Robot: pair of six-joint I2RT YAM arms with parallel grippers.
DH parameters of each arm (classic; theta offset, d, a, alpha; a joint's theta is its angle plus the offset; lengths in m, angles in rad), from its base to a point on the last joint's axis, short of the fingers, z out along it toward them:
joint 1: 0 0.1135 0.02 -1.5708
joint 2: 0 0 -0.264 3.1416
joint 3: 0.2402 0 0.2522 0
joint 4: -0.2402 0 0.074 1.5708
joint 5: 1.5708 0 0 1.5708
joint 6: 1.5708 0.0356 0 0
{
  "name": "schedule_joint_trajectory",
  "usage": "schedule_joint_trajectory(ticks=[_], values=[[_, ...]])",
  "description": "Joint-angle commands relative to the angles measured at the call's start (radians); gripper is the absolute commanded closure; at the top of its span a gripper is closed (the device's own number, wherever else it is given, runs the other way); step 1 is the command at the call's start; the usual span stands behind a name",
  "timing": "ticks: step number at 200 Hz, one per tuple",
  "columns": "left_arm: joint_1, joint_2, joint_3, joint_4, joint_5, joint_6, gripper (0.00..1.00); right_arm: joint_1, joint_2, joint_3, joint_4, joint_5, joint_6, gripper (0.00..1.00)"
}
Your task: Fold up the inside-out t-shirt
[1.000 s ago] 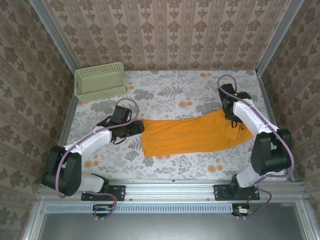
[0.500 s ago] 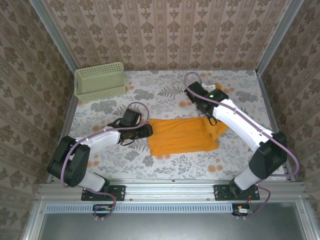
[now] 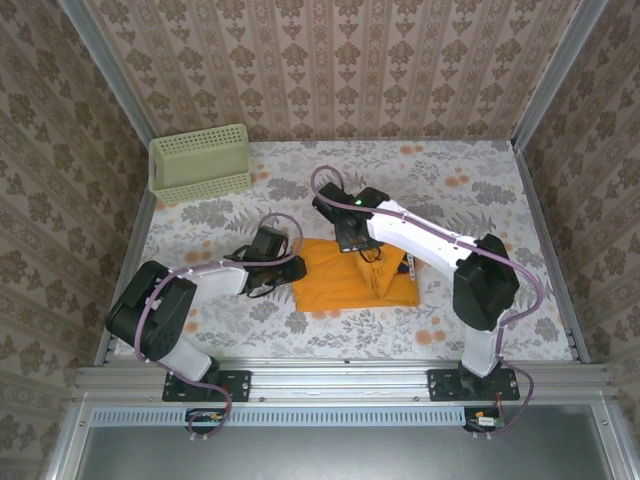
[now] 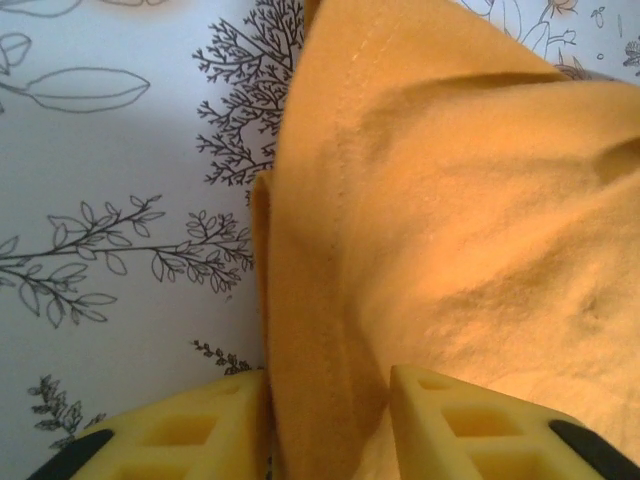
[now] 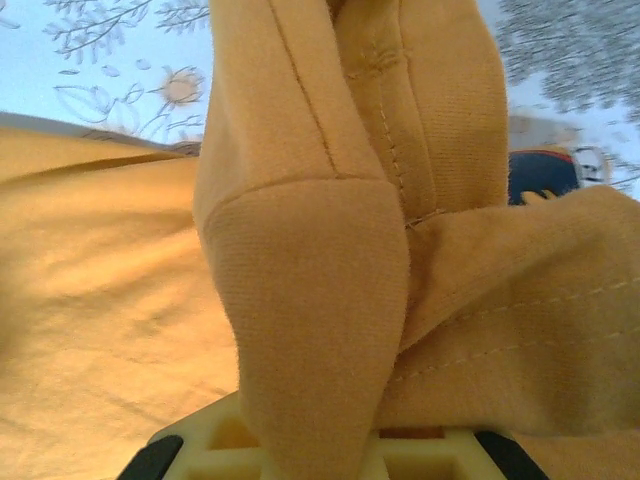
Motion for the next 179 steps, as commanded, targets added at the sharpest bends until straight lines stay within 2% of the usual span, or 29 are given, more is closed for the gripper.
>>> schedule_joint_trajectory(ticks=[1, 71, 79, 94, 111, 134, 159, 179], values=[[-0.05, 0.053, -0.019, 0.096, 0.076, -0.038, 0.68, 0.016, 0.042, 0.048, 0.017, -0.068, 0.063, 0.99], [-0.059, 0.03, -0.044, 0.105, 0.052, -0.052, 0.73, 0.022, 0.088, 0.052, 0.08, -0.151, 0.118, 0.92], [-0.057, 0.018, -0.051, 0.104, 0.043, -0.056, 0.73, 0.022, 0.092, 0.052, 0.085, -0.166, 0.115, 0.88], [-0.052, -0.016, -0.071, 0.088, 0.01, -0.068, 0.7, 0.023, 0.089, 0.052, 0.1, -0.199, 0.104, 0.75], [-0.042, -0.097, -0.11, 0.05, -0.063, -0.092, 0.59, 0.025, 0.061, 0.068, 0.124, -0.277, 0.066, 0.62], [-0.028, -0.239, -0.119, -0.136, -0.205, -0.087, 0.54, 0.035, -0.041, 0.073, 0.146, -0.361, 0.006, 0.48], [-0.025, -0.346, -0.084, -0.272, -0.261, -0.028, 0.49, -0.001, -0.222, -0.043, 0.155, -0.256, -0.022, 0.43], [-0.08, -0.367, 0.007, -0.375, -0.307, 0.026, 0.45, -0.119, -0.329, -0.201, 0.168, -0.206, -0.034, 0.42]])
